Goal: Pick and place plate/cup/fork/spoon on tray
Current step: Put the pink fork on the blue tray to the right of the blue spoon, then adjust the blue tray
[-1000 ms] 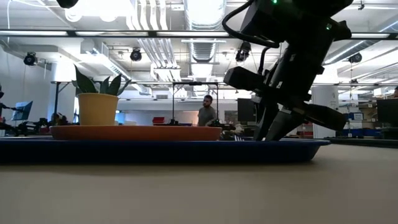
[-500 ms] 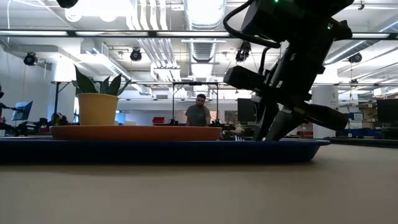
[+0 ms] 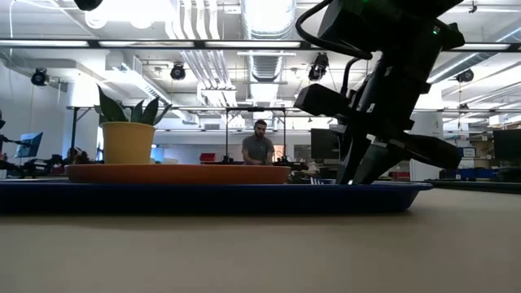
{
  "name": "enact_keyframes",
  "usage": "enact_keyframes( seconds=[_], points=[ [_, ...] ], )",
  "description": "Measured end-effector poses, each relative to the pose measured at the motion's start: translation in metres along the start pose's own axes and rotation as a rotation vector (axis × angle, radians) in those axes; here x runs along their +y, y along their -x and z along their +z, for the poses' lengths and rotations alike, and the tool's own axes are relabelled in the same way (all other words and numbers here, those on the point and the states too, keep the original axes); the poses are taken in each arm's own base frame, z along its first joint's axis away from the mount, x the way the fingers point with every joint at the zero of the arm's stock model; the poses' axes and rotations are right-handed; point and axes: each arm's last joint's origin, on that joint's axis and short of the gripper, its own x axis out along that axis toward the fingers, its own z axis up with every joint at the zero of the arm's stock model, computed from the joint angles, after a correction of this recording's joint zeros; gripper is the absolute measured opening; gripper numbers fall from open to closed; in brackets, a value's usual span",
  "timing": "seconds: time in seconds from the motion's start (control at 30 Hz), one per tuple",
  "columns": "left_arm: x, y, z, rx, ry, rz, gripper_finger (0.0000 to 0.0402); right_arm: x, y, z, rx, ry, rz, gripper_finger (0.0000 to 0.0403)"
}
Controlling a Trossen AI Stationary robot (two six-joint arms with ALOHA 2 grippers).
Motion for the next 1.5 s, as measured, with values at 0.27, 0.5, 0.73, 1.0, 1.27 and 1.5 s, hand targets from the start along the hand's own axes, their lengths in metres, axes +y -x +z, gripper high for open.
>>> enact_keyframes(
  seconds=[0.27,0.5,0.73,1.0,1.27,1.5],
  points=[
    [0.000,0.000,0.000,0.000,0.000,0.000,0.0149,0.000,0.001,0.000,0.000,0.033,0.006,0.0102],
    [0.000,-0.001,0.000,0.002,0.001,0.000,0.0149,0.004,0.005,0.001,-0.031,0.061,0.052,0.0133],
    [0.000,-0.002,0.000,0.005,0.002,0.001,0.0149,0.021,0.043,0.013,-0.086,0.187,0.021,0.0120],
    [0.001,-0.003,0.000,0.010,0.003,0.003,0.0149,0.031,0.089,0.057,-0.200,0.310,-0.172,0.0127],
    [0.001,-0.004,0.000,0.011,0.003,0.003,0.0149,0.015,0.067,0.122,-0.036,0.363,-0.200,0.0128],
    [0.001,-0.003,0.000,0.009,0.003,0.003,0.0149,-0.003,0.053,0.166,0.028,0.363,-0.157,0.0123]
  ],
)
